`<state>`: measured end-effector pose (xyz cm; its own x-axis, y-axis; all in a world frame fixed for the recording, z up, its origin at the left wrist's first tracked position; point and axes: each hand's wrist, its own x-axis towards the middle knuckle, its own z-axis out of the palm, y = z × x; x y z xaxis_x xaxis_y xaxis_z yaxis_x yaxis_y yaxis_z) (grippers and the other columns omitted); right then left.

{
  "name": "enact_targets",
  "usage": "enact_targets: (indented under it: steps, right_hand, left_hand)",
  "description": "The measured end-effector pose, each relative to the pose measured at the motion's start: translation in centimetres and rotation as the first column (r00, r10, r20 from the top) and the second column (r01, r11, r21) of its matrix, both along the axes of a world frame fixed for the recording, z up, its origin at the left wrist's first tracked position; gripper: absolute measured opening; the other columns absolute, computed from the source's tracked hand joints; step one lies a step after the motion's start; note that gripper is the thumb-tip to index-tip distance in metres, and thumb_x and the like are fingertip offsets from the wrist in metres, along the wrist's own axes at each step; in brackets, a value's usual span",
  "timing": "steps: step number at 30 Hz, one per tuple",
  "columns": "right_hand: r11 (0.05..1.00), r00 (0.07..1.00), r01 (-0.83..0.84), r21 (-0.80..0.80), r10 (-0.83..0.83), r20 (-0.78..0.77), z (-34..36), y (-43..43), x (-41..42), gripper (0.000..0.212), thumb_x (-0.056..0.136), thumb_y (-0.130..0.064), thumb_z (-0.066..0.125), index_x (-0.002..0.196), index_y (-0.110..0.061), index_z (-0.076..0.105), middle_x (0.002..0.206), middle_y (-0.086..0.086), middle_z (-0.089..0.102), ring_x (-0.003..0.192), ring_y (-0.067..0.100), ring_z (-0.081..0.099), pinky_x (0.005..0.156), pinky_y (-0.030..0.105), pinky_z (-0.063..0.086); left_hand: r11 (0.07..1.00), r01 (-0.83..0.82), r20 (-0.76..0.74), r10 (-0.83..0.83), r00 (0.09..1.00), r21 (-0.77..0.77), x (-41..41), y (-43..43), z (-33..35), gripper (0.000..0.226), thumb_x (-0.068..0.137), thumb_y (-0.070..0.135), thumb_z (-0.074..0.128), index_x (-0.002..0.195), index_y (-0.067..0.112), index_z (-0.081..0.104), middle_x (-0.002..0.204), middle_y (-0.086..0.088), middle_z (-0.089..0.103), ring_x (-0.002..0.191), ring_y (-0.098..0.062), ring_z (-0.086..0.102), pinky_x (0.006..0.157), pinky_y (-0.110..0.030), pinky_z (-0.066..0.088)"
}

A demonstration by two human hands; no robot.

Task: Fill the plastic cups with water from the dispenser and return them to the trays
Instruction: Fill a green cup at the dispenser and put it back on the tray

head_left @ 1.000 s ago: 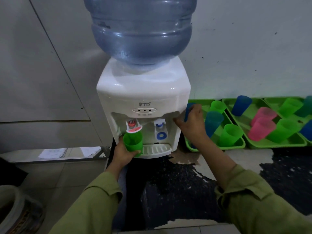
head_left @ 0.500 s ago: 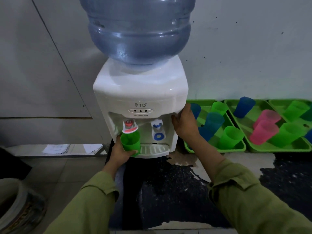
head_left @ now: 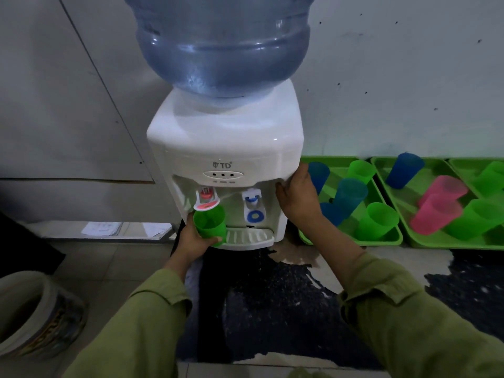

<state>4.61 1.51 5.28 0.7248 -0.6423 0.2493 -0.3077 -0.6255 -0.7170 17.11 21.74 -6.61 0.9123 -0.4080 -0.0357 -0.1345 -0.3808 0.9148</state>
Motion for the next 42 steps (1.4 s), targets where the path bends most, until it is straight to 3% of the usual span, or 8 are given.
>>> enact_targets:
  steps: [10, 15, 22, 29, 33, 37, 42]
  right_hand:
    - [0.998, 1.000, -0.023, -0.052, 0.022, -0.013, -0.4, -0.2, 0.0, 0.042, 0.089, -0.014, 0.055, 0.117, 0.008, 0.034, 0.113, 0.026, 0.047, 0.096, 0.039, 0.052, 0.072, 0.042, 0.044]
    - [0.998, 0.999, -0.033, -0.061, 0.033, -0.012, -0.3, -0.2, 0.1, 0.043, 0.089, -0.011, 0.054, 0.119, 0.011, 0.033, 0.117, 0.026, 0.043, 0.101, 0.039, 0.049, 0.079, 0.049, 0.045]
    - [0.997, 0.999, -0.028, -0.071, 0.026, -0.027, -0.3, -0.1, 0.2, 0.044, 0.088, -0.011, 0.053, 0.120, 0.011, 0.032, 0.119, 0.025, 0.042, 0.104, 0.038, 0.048, 0.081, 0.048, 0.044]
    - [0.997, 0.999, -0.005, -0.075, 0.002, -0.033, -0.3, 0.1, 0.3, 0.045, 0.089, -0.010, 0.052, 0.120, 0.013, 0.031, 0.119, 0.028, 0.041, 0.103, 0.042, 0.047, 0.078, 0.047, 0.043]
    - [0.995, 0.999, -0.012, -0.095, 0.008, -0.034, -0.2, 0.3, 0.2, 0.047, 0.089, -0.010, 0.051, 0.124, 0.013, 0.030, 0.122, 0.027, 0.039, 0.107, 0.039, 0.045, 0.083, 0.046, 0.042]
    - [0.999, 1.000, 0.010, -0.045, -0.011, -0.020, 0.0, 0.7, 0.1, 0.048, 0.089, -0.009, 0.051, 0.127, 0.010, 0.029, 0.124, 0.025, 0.039, 0.109, 0.037, 0.045, 0.084, 0.042, 0.042]
    - [0.999, 0.999, 0.037, 0.030, -0.036, -0.009, 0.2, 1.0, 0.2, 0.044, 0.089, -0.010, 0.051, 0.124, 0.007, 0.031, 0.124, 0.024, 0.040, 0.108, 0.037, 0.047, 0.085, 0.044, 0.045]
  left_hand:
    - [0.999, -0.043, -0.006, 0.043, 0.999, -0.022, -0.4, -0.1, -0.1, 0.087, 0.058, -0.010, 0.081, 0.132, 0.002, 0.036, 0.122, -0.016, 0.055, 0.103, -0.016, 0.049, 0.072, -0.007, 0.037]
    - [0.998, -0.055, -0.047, 0.054, 0.997, -0.026, -0.4, -0.2, -0.2, 0.087, 0.058, -0.008, 0.082, 0.131, 0.004, 0.038, 0.123, -0.015, 0.056, 0.104, -0.017, 0.051, 0.085, -0.026, 0.041]
    - [0.996, -0.087, -0.043, 0.085, 0.995, -0.034, -0.5, -0.3, -0.3, 0.084, 0.059, -0.008, 0.082, 0.131, 0.005, 0.040, 0.120, -0.012, 0.057, 0.104, -0.020, 0.054, 0.085, -0.027, 0.042]
    - [0.988, -0.143, 0.012, 0.142, 0.990, 0.060, -1.2, -0.5, -0.1, 0.084, 0.062, 0.006, 0.084, 0.133, 0.005, 0.040, 0.123, -0.018, 0.059, 0.112, -0.030, 0.056, 0.091, -0.033, 0.044]
    - [0.987, -0.135, 0.021, 0.133, 0.991, 0.093, -1.5, -0.3, 0.5, 0.083, 0.060, 0.016, 0.086, 0.127, 0.008, 0.038, 0.120, -0.014, 0.059, 0.105, -0.024, 0.057, 0.079, -0.025, 0.039]
    - [0.994, -0.110, 0.060, 0.108, 0.992, 0.028, -1.2, 0.0, 1.3, 0.089, 0.057, 0.018, 0.088, 0.130, 0.013, 0.037, 0.119, -0.009, 0.059, 0.095, -0.013, 0.050, 0.078, -0.023, 0.039]
    - [0.996, -0.085, 0.065, 0.082, 0.995, 0.039, -0.6, 0.2, 1.2, 0.086, 0.055, 0.017, 0.090, 0.127, 0.010, 0.043, 0.119, -0.012, 0.061, 0.104, -0.022, 0.057, 0.084, -0.026, 0.042]
